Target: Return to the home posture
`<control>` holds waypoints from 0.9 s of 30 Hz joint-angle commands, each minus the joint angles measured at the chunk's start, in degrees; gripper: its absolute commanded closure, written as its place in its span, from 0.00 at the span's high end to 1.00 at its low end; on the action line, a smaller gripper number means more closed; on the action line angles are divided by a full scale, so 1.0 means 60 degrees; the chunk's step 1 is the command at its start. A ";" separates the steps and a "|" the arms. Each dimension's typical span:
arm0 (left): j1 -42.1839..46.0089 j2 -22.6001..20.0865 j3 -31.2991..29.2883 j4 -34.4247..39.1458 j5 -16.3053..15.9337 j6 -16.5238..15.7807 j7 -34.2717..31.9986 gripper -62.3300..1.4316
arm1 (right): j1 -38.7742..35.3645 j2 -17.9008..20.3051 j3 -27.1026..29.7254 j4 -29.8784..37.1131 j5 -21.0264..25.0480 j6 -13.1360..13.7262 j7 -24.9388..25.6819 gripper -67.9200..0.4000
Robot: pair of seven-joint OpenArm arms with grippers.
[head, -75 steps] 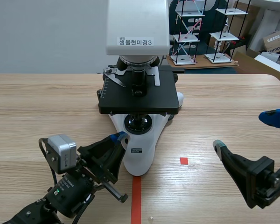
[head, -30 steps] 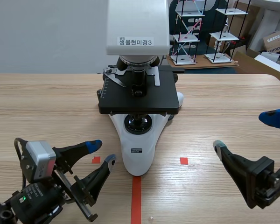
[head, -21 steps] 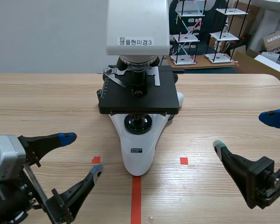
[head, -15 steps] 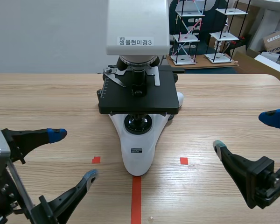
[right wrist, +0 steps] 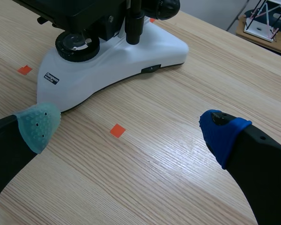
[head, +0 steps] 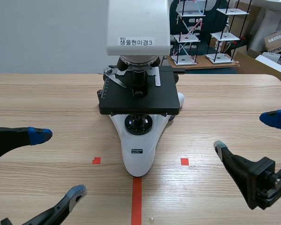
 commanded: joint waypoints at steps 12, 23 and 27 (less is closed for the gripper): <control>0.0153 -0.0102 -0.0820 0.0233 -0.0280 0.0000 0.0091 1.00 | 0.0029 0.0076 0.0084 0.0113 0.0069 -0.0036 0.0102 0.98; 0.0153 -0.0102 -0.0856 0.0233 -0.0237 0.0004 0.0069 1.00 | 0.0029 0.0076 0.0084 0.0113 0.0069 -0.0036 0.0102 0.98; 0.0153 -0.0102 -0.0856 0.0233 -0.0237 0.0007 0.0007 1.00 | 0.0029 0.0076 0.0084 0.0113 0.0069 -0.0036 0.0102 0.98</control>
